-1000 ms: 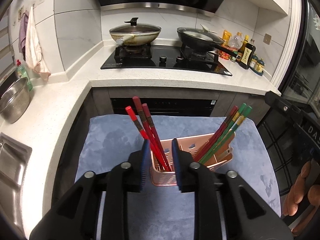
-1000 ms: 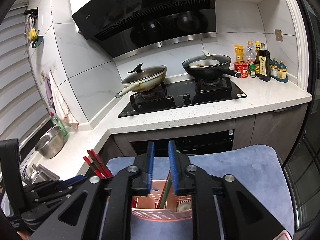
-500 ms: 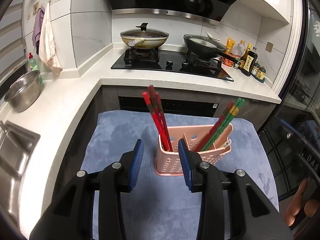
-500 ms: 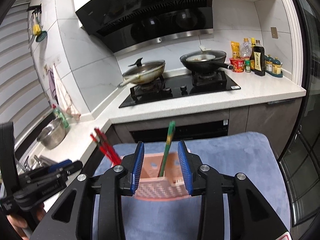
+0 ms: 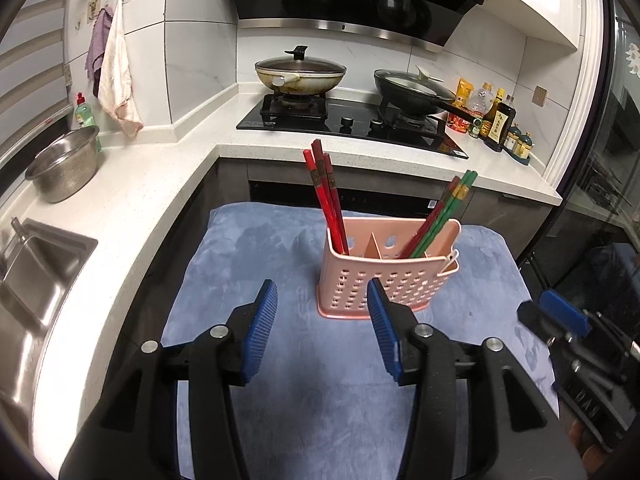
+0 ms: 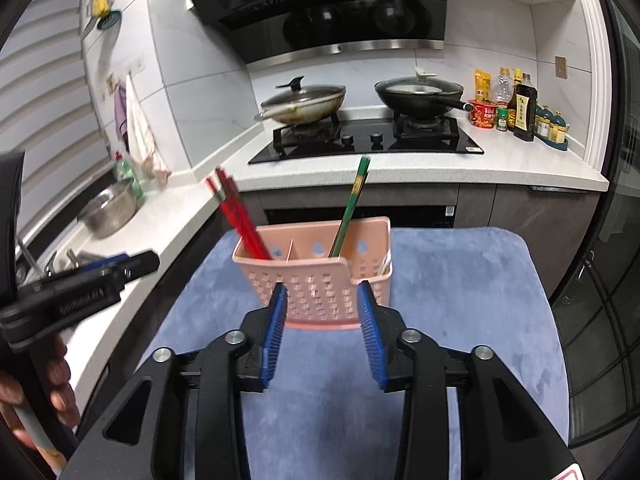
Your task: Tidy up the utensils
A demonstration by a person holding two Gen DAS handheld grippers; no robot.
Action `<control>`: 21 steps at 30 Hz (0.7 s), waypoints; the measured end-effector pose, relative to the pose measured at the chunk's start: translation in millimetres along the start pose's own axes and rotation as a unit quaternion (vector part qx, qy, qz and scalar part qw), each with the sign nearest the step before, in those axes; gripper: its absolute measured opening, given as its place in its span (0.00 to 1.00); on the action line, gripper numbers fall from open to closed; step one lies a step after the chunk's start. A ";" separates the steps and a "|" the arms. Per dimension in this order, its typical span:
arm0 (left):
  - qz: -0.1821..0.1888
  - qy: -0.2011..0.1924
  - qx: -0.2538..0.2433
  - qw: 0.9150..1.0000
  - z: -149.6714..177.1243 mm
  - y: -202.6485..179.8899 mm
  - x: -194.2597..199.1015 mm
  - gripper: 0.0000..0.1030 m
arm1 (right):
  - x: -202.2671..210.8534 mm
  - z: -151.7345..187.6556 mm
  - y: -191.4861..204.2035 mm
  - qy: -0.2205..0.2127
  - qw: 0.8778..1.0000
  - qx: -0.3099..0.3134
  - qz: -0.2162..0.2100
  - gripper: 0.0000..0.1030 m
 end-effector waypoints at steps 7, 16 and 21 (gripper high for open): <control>-0.010 0.003 0.002 1.000 17.5 2.5 8.4 0.48 | 4.9 24.3 7.3 0.020 1.000 -0.002 -0.004 0.47; -0.021 0.007 0.001 1.000 37.9 4.8 13.3 0.57 | 9.2 47.2 14.0 0.038 0.999 0.003 0.001 0.54; -0.036 0.009 0.000 0.999 49.8 7.2 14.4 0.65 | 11.9 55.0 16.1 0.042 0.999 0.010 0.009 0.64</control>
Point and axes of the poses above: each gripper's, at about its wrist camera, not at the fingertips, and x roughly against the way its jaws point, y to its left, z to its underside, the point moved 7 cm from there along -x, roughly the way its jaws point, and after that the axes turned 9 degrees about -z, right-handed, at the moved point
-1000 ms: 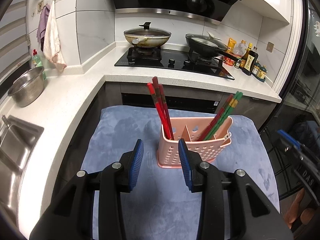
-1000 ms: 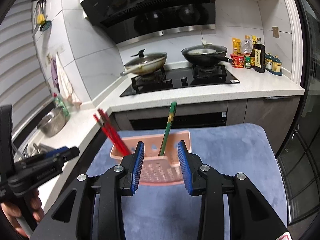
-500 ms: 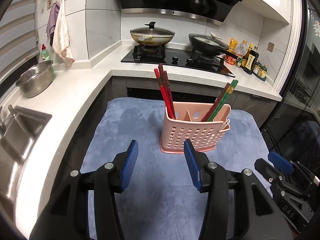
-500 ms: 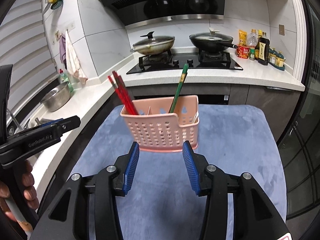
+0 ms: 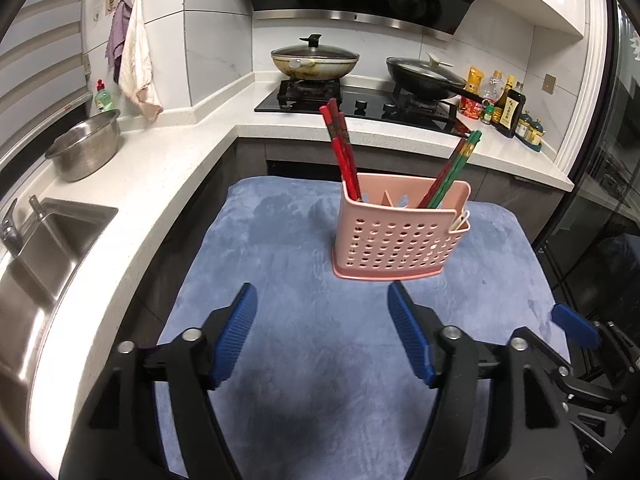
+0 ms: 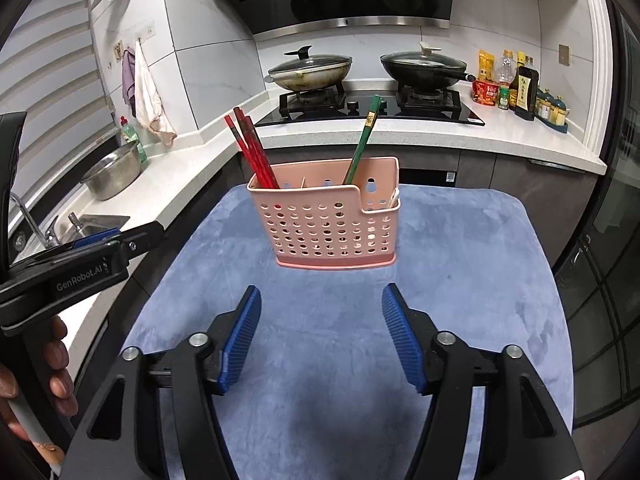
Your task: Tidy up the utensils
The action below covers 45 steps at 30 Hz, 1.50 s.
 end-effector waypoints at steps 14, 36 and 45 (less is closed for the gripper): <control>-0.020 0.002 -0.005 1.000 17.7 3.4 1.6 0.84 | 8.2 8.5 -4.8 -0.001 0.999 0.005 0.032 0.75; -0.038 0.012 -0.009 0.999 27.7 4.3 -5.3 0.90 | 7.3 15.0 -17.5 0.002 0.998 0.000 0.061 0.94; -0.045 0.012 -0.011 0.999 28.3 7.9 -9.0 0.91 | 5.7 13.9 -19.4 0.006 0.998 -0.001 0.062 0.94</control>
Point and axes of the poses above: each gripper's, at about its wrist camera, not at the fingertips, and x roughly against the way its jaws point, y to its left, z to its underside, the point moved 7 cm from there along -x, roughly the way its jaws point, and after that the axes turned 9 degrees about -z, right-handed, at the moved point
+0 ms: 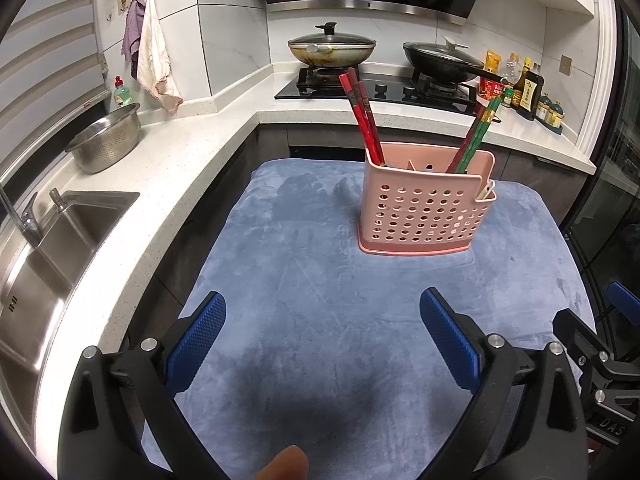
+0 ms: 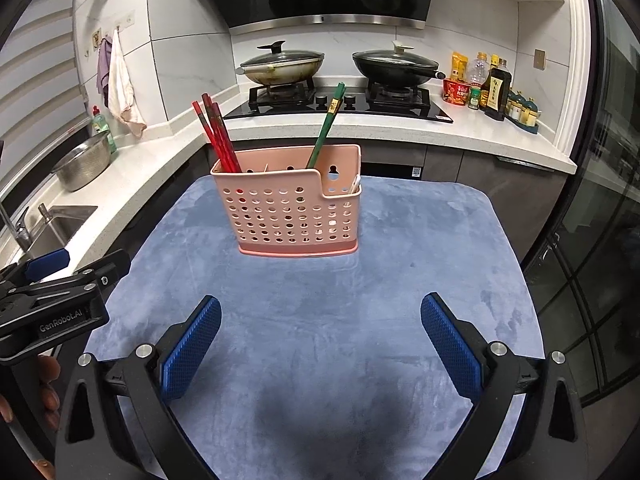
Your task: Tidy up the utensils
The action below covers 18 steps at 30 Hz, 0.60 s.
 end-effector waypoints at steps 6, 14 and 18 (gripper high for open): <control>-0.009 0.003 0.007 1.000 1.3 3.9 -1.9 0.91 | -2.7 0.4 -1.2 0.004 1.000 -0.002 0.000 0.94; -0.013 0.002 0.005 1.000 1.0 4.3 -2.6 0.91 | -4.2 2.4 -1.4 0.006 1.000 -0.001 -0.001 0.94; -0.015 0.002 0.005 1.000 0.5 5.6 -3.0 0.91 | -4.3 3.0 -1.5 0.007 1.000 -0.002 0.000 0.94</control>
Point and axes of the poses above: each gripper's, at about its wrist camera, not at the fingertips, and x roughly against the way its jaws point, y to its left, z to its underside, the point moved 7 cm from there along -x, roughly the way its jaws point, and after that the axes turned 9 degrees about -z, right-handed, at the moved point
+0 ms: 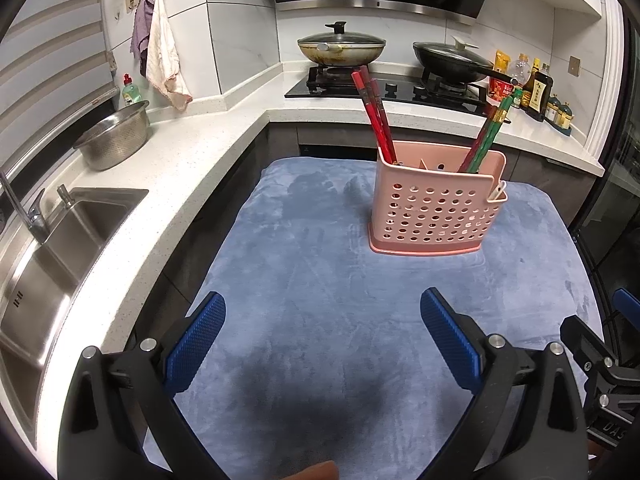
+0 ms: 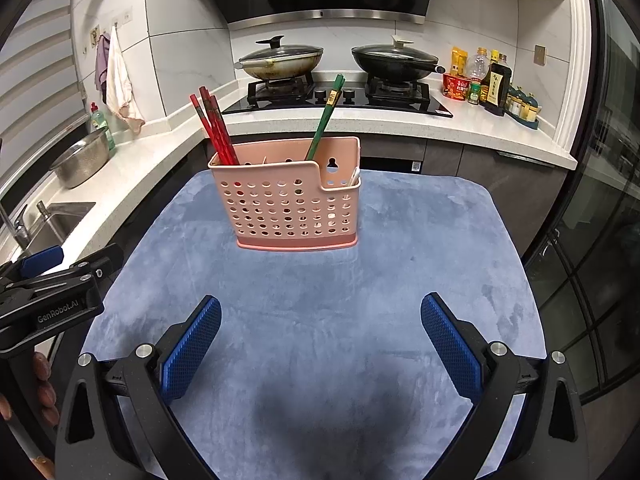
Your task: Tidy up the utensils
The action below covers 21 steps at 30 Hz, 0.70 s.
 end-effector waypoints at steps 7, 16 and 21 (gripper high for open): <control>-0.005 0.001 -0.004 1.000 -0.3 -0.1 0.1 0.91 | -0.5 1.2 -0.9 -0.002 1.000 -0.002 0.002 0.94; -0.015 0.001 -0.004 1.000 0.5 -0.8 0.4 0.91 | -0.9 2.0 -1.2 0.002 1.000 -0.003 0.003 0.94; -0.012 0.002 -0.005 1.000 1.4 -1.7 0.1 0.91 | -1.1 2.5 -1.4 0.002 1.000 -0.005 0.004 0.94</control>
Point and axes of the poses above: each gripper's, at about its wrist camera, not at the fingertips, and x roughly against the way its jaws point, y to its left, z to its underside, the point moved 7 cm from there along -x, roughly the way its jaws point, and after that the axes turned 9 degrees about -z, right-handed, at the moved point
